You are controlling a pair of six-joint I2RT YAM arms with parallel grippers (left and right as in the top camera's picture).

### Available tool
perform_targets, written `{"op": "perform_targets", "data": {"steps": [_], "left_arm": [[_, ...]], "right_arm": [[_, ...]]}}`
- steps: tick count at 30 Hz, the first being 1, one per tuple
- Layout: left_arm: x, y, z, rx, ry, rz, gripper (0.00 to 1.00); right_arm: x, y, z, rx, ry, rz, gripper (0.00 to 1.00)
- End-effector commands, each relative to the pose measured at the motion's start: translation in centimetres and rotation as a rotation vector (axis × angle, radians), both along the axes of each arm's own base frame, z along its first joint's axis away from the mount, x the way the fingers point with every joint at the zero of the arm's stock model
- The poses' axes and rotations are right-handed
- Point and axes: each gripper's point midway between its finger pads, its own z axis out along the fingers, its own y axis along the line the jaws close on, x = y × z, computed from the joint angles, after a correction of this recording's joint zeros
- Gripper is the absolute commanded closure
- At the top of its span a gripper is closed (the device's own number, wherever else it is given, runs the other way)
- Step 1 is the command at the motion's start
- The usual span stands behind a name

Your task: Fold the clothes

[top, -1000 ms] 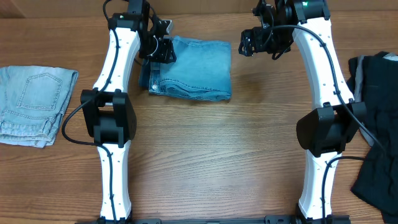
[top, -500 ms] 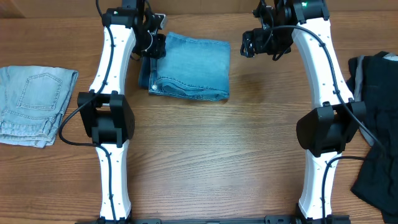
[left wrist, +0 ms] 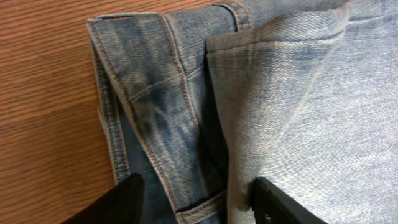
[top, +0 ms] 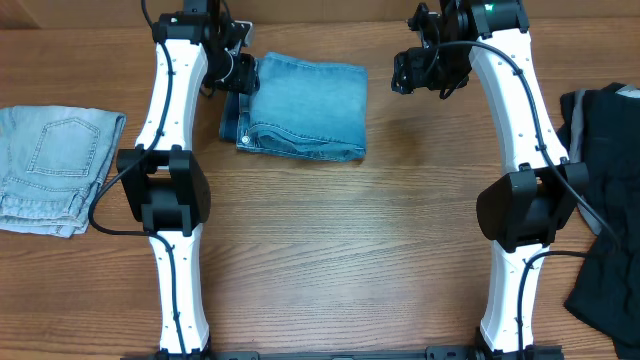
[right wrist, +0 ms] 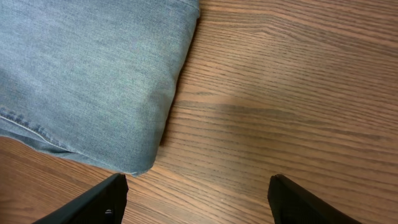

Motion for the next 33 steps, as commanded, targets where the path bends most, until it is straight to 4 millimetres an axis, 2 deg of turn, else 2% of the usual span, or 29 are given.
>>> {"op": "perform_targets", "data": {"steps": [1,3,5,7,9,10,14,15,17,19,22,23,24,25,26,27,29,31,33], "left_arm": [[-0.5,-1.3,-1.0,-0.085,0.019,-0.057,0.4],[-0.9,-2.3,-2.1,-0.147,0.047,-0.074,0.4],[-0.6,-4.1,-0.9,-0.258,0.023,-0.113,0.48],[-0.6,-4.3,-0.8,-0.274,0.019,-0.117,0.53],[-0.8,-4.2,-0.9,-0.266,0.029,-0.112,0.86],[-0.8,-3.9,-0.7,-0.268,0.028,-0.108,0.94],[-1.0,-1.9,0.8,-0.286,0.039,-0.069,0.96],[-0.9,-1.5,1.7,-0.311,0.03,-0.065,0.96],[-0.2,0.3,4.2,-0.314,-0.019,-0.037,0.96],[-0.2,1.6,3.8,-0.26,-0.016,-0.012,0.96],[-0.4,2.5,1.0,-0.18,0.028,-0.002,0.95],[-0.3,2.6,0.4,-0.169,0.037,0.001,0.95],[-0.3,2.8,-0.4,-0.155,0.047,0.005,0.96],[-0.3,2.8,-1.0,-0.154,0.06,0.006,0.96],[-0.4,2.8,-1.3,-0.155,0.067,0.007,0.96],[-0.4,3.1,-1.4,-0.152,0.069,0.011,0.96],[-0.5,3.3,-1.5,-0.136,0.073,0.015,0.96],[-0.6,3.9,-1.8,-0.098,0.081,0.026,0.96],[-0.6,4.7,-2.1,-0.055,0.084,0.037,0.96]], "right_arm": [[0.0,0.0,0.0,-0.003,-0.001,0.0,0.24],[0.0,0.0,0.0,-0.003,-0.001,0.0,0.24],[0.0,0.0,0.0,-0.003,-0.002,0.001,0.24],[0.0,0.0,0.0,-0.003,-0.001,0.0,0.24],[0.0,0.0,0.0,-0.004,-0.002,0.0,0.24],[0.0,-0.1,0.0,-0.011,-0.003,-0.001,0.24],[0.1,-0.3,-0.1,-0.024,-0.005,-0.005,0.24],[0.1,-0.3,-0.1,-0.025,-0.005,-0.005,0.24],[0.1,-0.3,-0.1,-0.024,-0.005,-0.006,0.24],[0.1,-0.3,-0.1,-0.024,-0.005,-0.005,0.24],[0.1,-0.3,-0.1,-0.025,-0.004,-0.005,0.25],[0.0,-0.3,-0.1,-0.024,-0.003,-0.005,0.3],[-0.1,-0.2,-0.1,-0.019,0.001,-0.003,0.48],[-0.4,0.5,0.1,0.018,0.004,0.038,0.87],[-1.0,2.4,0.6,0.106,0.003,0.131,0.96],[-1.8,4.6,1.5,0.216,-0.004,0.228,0.96],[-2.5,6.9,2.1,0.322,-0.022,0.336,0.96],[-2.9,8.9,1.6,0.375,-0.028,0.413,0.96],[-3.3,11.4,-0.2,0.412,-0.023,0.466,0.96]]}}
